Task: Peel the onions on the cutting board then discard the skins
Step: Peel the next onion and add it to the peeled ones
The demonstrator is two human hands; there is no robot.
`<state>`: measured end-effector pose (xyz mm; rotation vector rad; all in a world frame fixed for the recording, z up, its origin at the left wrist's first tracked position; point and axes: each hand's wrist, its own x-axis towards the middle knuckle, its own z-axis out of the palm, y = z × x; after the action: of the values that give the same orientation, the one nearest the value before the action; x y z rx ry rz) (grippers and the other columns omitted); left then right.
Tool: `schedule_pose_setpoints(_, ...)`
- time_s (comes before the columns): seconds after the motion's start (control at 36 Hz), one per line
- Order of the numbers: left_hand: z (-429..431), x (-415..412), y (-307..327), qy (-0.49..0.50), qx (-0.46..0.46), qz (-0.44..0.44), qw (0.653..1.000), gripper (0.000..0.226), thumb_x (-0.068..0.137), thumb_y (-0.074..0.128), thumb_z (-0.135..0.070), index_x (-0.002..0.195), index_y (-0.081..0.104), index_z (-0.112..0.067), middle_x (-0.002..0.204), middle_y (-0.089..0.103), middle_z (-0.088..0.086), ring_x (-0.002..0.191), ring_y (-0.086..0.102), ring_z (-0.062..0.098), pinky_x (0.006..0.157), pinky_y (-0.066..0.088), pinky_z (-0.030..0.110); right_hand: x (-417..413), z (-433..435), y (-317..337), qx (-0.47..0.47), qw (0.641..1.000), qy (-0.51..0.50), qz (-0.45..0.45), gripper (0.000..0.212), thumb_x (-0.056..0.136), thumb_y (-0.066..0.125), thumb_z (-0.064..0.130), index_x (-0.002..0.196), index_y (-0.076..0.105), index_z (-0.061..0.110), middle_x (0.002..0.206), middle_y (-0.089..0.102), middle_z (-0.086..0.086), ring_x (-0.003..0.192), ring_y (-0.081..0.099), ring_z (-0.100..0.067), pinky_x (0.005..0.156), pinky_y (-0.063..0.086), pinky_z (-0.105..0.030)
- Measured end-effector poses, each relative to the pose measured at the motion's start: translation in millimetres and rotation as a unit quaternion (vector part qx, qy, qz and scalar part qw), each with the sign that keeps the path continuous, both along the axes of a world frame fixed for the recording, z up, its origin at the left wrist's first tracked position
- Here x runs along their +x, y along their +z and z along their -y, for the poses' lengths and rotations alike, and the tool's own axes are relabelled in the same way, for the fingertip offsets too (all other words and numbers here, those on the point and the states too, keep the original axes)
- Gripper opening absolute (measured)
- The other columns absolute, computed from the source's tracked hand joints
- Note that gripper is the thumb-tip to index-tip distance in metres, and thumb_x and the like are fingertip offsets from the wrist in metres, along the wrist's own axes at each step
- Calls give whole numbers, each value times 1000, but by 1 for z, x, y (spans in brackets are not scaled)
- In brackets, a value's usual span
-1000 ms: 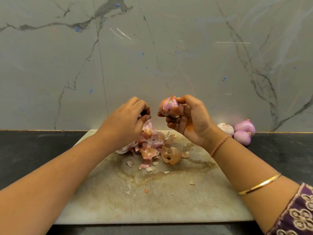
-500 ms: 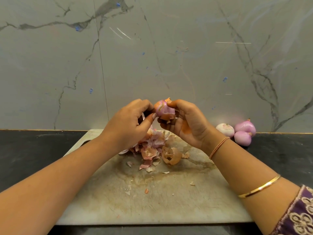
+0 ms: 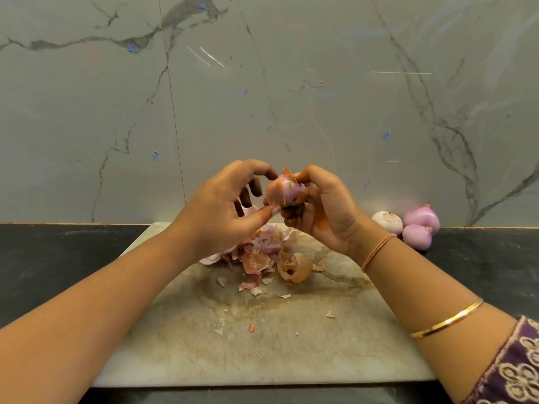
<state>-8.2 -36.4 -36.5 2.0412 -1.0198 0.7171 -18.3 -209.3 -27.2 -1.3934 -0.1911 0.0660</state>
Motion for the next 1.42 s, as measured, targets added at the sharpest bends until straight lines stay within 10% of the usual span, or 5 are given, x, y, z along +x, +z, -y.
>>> schedule_pose_setpoints(1.03,-2,4,-3,-4,69,2,998,17,86,57,-35,100,51,-29,86,58,-5,75,56,17,65,52,42,-1,1,-1,-42,999,29,2,30,93,39,31,92,51,4,66,52,-6,57,42,-13,52,38,-21)
schedule_pose_setpoints(1.42,4,-3,1,81,-6,-23,996,25,84,49,-49,85,56,-25,77,55,-14,70,50,6,55,40,15,8,0,-7,-22,994,13,102,35,68,53,22,100,49,10,103,56,-14,85,58,-26,69,52,-32)
